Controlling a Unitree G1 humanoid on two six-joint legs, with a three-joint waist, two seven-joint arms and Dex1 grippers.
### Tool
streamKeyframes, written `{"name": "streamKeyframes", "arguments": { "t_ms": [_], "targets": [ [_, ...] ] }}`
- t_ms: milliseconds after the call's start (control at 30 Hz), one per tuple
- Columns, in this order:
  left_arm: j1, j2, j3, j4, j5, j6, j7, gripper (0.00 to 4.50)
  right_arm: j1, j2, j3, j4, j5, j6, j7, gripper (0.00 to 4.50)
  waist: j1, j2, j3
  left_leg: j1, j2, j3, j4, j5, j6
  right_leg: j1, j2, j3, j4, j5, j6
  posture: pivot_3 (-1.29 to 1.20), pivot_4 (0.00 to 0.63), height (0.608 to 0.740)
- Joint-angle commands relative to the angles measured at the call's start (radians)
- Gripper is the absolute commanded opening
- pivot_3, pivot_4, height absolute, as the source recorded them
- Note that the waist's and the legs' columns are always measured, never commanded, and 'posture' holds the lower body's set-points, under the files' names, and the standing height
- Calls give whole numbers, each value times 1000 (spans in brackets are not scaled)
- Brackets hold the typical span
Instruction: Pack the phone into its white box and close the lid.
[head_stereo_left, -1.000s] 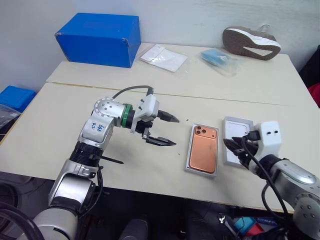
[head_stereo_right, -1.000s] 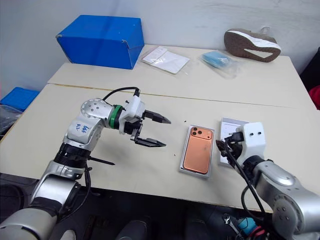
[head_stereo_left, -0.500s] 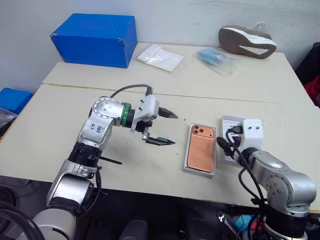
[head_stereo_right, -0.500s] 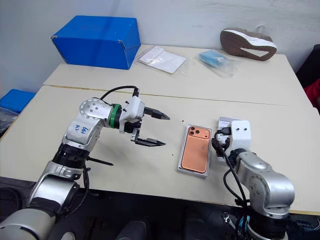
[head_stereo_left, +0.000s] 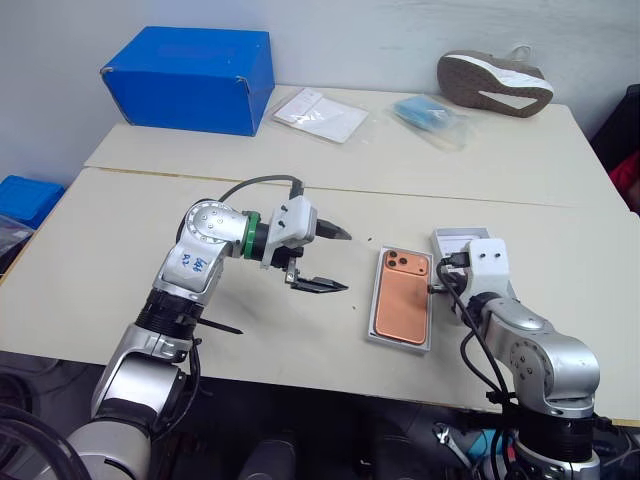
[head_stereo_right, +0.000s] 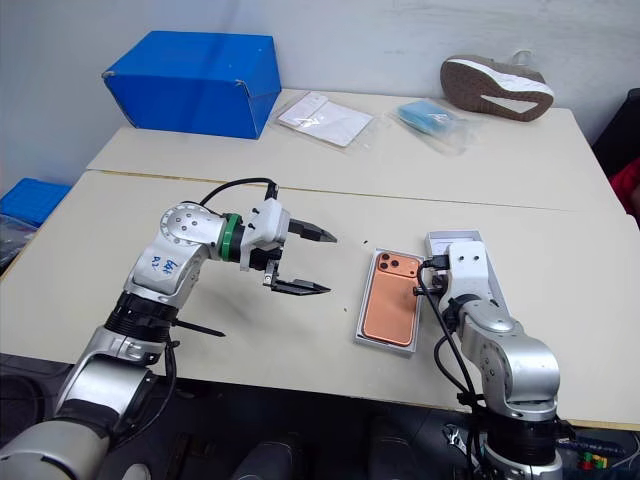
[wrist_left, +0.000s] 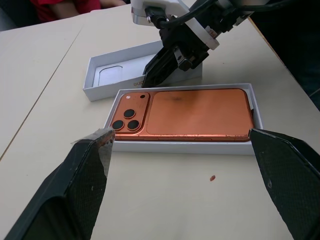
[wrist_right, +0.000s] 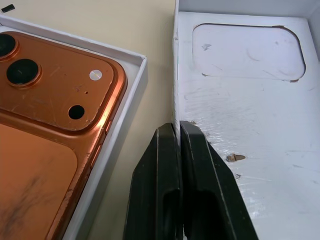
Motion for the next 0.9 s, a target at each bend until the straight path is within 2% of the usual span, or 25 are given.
{"name": "streamKeyframes", "arguments": {
  "t_ms": [33, 200, 333, 400, 567, 667, 900],
  "targets": [
    [11, 6, -7, -8, 6, -10, 3, 4500, -25, 4, -108, -127, 56, 43, 28, 34, 1, 0, 0, 0, 0, 0, 0, 0, 0, 0, 0, 0, 0, 0, 0, 0, 150, 740],
    [29, 22, -18, 44, 39, -68, -11, 4500, -130, 91, -298, -243, 287, 229, 126, 34, -3, 1, 0, 0, 1, 0, 0, 0, 0, 0, 1, 0, 0, 0, 0, 0, 150, 740],
    [21, 21, -17, 65, 40, -70, -15, 4500, -276, 270, -519, -251, 516, 437, 166, 34, -4, 2, 1, -1, 1, 0, 0, 0, 0, -2, 1, 1, 1, 0, 0, 0, 150, 740],
    [14, 20, -17, 77, 42, -72, -14, 4500, -274, 341, -562, -205, 679, 453, 138, 34, -4, 2, 0, -1, 1, 0, -1, 0, 0, -2, 1, 0, 2, 0, 0, 0, 150, 740],
    [1, 24, -15, 104, 52, -83, -13, 4500, -229, 444, -529, -84, 965, 453, -5, 34, -4, 3, 1, -1, -2, -1, -1, 0, 1, -4, -2, -1, 7, 0, 0, 0, 150, 740],
    [1, 33, -11, 102, 52, -79, -12, 4500, -187, 463, -453, 11, 1105, 403, -122, 34, -9, 3, 1, 0, -3, 0, -1, 0, 1, -6, -4, -2, 9, 0, 0, 0, 150, 740],
    [21, 61, -5, 63, 48, -57, -3, 4500, -96, 404, -212, 187, 1521, 48, -441, 34, -31, 3, 1, -1, -3, 1, -3, 1, 0, -11, -5, -4, 14, 0, 0, 0, 150, 740]
  ]
}}
